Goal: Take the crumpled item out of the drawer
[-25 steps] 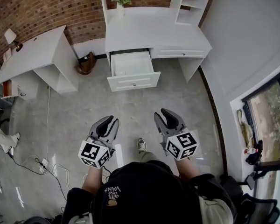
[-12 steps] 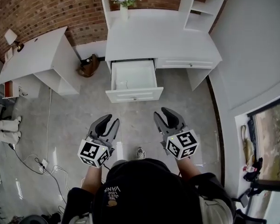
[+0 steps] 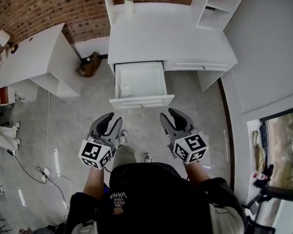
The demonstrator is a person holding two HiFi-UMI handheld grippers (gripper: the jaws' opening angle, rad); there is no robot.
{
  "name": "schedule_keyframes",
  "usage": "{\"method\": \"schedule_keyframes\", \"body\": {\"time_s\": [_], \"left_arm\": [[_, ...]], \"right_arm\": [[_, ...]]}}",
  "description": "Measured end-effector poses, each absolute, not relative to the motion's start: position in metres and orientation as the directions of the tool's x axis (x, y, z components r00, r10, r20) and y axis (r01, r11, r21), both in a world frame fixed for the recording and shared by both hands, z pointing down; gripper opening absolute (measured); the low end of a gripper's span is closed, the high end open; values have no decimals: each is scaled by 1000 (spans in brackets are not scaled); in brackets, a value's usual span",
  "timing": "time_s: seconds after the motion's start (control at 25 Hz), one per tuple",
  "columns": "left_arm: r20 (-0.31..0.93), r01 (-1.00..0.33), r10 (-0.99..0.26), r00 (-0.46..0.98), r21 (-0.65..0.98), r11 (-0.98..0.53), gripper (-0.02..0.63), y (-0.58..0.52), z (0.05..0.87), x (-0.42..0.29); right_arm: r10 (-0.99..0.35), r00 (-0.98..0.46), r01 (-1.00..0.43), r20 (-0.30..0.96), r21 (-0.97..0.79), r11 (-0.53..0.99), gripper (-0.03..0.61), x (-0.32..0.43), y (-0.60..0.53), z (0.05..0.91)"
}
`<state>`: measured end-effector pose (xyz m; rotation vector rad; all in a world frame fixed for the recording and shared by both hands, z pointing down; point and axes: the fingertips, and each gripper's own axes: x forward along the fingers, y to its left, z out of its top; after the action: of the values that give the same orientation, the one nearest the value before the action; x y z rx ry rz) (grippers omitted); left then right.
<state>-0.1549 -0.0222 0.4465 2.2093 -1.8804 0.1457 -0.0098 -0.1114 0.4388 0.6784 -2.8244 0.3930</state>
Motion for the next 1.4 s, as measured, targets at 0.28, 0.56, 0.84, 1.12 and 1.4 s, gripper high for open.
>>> {"method": "schedule_keyframes", "body": {"time_s": [0.28, 0.56, 0.84, 1.12, 1.4], "left_arm": [[260, -958, -923, 285, 106, -266, 110, -84, 459, -222], [304, -908, -857, 416, 91, -408, 124, -144, 474, -275], [377, -813, -738, 559, 77, -577, 130, -185, 506, -307], [495, -708, -608, 621, 21, -706, 143, -215, 558, -302], [649, -594, -455, 610, -6, -805, 161, -235, 623, -281]], "right_arm": [[-513, -814, -568, 271, -194, 799, 120, -65, -150, 434], [-615, -740, -669, 273, -198, 716, 124, -114, -180, 434], [-723, -620, -784, 304, -208, 585, 127, -135, -191, 448], [-761, -549, -836, 347, -225, 500, 132, -131, -200, 468], [-756, -534, -846, 380, -244, 475, 137, -123, -214, 488]]}}
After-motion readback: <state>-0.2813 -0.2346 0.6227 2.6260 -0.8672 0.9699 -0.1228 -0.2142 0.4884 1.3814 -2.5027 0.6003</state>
